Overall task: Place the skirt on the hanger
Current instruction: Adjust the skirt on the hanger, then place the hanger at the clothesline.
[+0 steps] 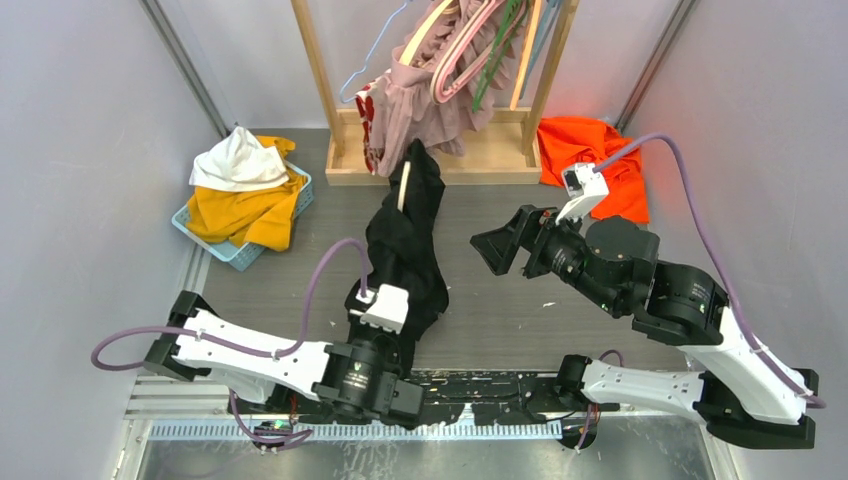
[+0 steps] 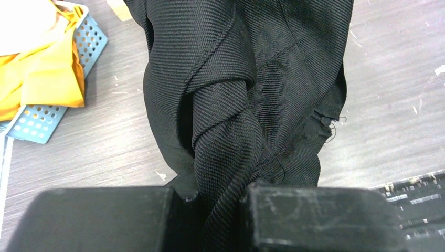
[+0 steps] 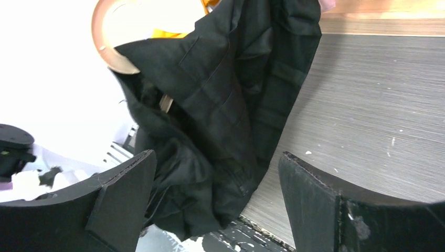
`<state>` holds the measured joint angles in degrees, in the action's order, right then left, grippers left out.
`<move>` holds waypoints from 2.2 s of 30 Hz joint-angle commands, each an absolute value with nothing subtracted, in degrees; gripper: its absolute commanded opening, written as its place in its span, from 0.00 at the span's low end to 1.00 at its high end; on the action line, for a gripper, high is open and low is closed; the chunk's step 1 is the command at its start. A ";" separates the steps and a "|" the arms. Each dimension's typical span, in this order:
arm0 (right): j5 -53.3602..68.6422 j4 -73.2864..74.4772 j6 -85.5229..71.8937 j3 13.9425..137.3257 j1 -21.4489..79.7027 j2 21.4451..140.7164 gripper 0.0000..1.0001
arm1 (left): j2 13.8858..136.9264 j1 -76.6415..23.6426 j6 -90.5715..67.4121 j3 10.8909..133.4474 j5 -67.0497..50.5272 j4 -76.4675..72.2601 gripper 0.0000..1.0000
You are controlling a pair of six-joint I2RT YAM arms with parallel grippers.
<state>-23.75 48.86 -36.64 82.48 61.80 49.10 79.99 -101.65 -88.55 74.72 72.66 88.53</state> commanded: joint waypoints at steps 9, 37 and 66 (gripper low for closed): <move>-29.61 50.70 -33.14 84.87 61.97 49.70 0.92 | 82.16 -110.90 -96.19 85.96 68.99 101.91 0.00; -28.79 48.87 -31.67 84.56 61.57 52.11 0.94 | 58.98 -90.44 -85.94 77.03 67.10 101.77 0.00; -28.05 51.69 -29.54 87.67 59.70 52.57 0.94 | 55.81 -33.66 -14.46 82.45 24.34 47.51 0.02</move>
<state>-27.00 52.25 -30.98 84.40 60.12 53.23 55.99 -40.05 -19.22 76.58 32.60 55.02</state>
